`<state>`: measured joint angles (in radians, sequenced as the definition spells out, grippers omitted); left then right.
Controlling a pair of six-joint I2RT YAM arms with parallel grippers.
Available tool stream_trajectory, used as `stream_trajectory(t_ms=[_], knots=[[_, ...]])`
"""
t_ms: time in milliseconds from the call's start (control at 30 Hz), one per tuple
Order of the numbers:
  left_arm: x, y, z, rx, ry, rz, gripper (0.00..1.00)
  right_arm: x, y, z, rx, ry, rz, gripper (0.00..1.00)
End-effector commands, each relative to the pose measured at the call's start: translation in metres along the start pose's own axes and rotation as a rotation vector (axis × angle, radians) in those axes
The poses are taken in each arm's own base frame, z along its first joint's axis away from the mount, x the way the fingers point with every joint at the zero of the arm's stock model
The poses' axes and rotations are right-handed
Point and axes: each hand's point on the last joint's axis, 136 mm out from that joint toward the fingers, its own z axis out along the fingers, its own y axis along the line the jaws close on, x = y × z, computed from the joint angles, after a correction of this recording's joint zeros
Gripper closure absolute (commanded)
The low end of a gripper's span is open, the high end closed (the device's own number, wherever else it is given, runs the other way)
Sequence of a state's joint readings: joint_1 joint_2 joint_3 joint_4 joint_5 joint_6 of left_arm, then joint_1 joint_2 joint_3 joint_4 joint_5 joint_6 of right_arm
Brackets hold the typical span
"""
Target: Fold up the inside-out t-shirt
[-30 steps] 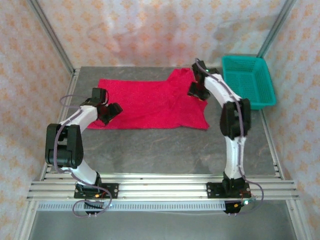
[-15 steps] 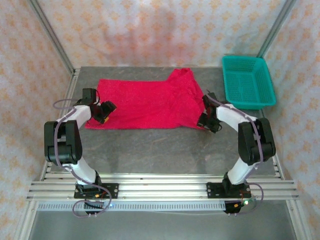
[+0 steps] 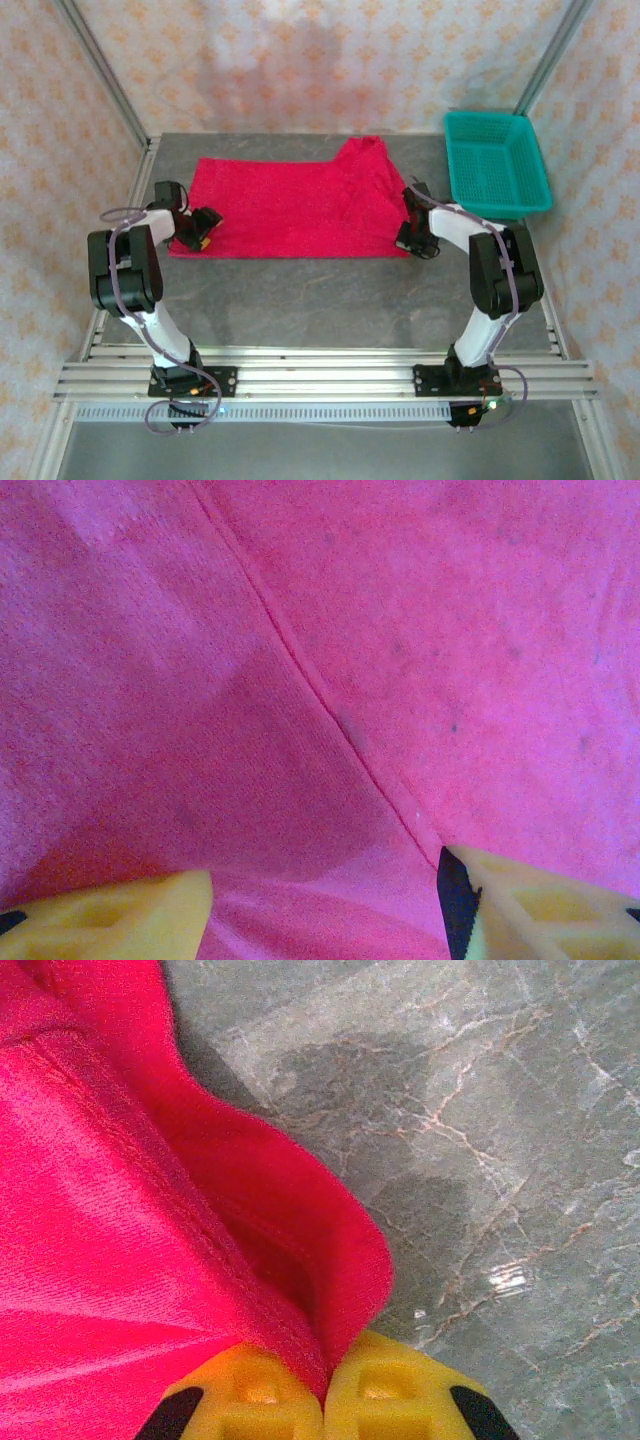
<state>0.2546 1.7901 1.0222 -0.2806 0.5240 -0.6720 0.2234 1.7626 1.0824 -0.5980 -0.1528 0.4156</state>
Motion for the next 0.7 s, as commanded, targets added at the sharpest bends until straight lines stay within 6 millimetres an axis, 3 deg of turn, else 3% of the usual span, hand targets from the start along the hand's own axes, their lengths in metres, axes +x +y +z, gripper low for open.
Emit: stream_trajectory(t_ms=[0, 167, 333, 433, 467, 533, 600, 667], knots=[[-0.004, 0.036, 0.004, -0.156, -0.015, -0.002, 0.36, 0.019, -0.030, -0.003, 0.105, 0.048, -0.007, 1.00], [0.015, 0.044, -0.009, -0.147, -0.026, -0.012, 0.37, 0.042, -0.039, -0.012, 0.085, 0.089, -0.012, 1.00], [0.047, 0.063, -0.035, -0.176, -0.042, 0.009, 0.37, 0.066, -0.061, -0.032, 0.104, 0.082, -0.011, 1.00], [0.056, 0.061, -0.056, -0.181, -0.065, 0.041, 0.37, 0.072, -0.073, -0.047, 0.119, 0.040, -0.003, 1.00], [0.056, 0.057, -0.064, -0.180, -0.078, 0.058, 0.37, 0.070, -0.074, -0.052, 0.112, 0.021, 0.000, 0.90], [0.052, 0.039, -0.086, -0.175, -0.120, 0.116, 0.36, 0.061, -0.070, -0.068, 0.097, -0.021, 0.004, 0.45], [0.046, 0.011, -0.104, -0.148, -0.158, 0.184, 0.35, 0.046, -0.060, -0.085, 0.064, -0.065, 0.012, 0.33], [0.044, -0.026, -0.112, -0.091, -0.172, 0.254, 0.34, 0.024, -0.036, -0.100, -0.025, -0.119, 0.034, 0.31]])
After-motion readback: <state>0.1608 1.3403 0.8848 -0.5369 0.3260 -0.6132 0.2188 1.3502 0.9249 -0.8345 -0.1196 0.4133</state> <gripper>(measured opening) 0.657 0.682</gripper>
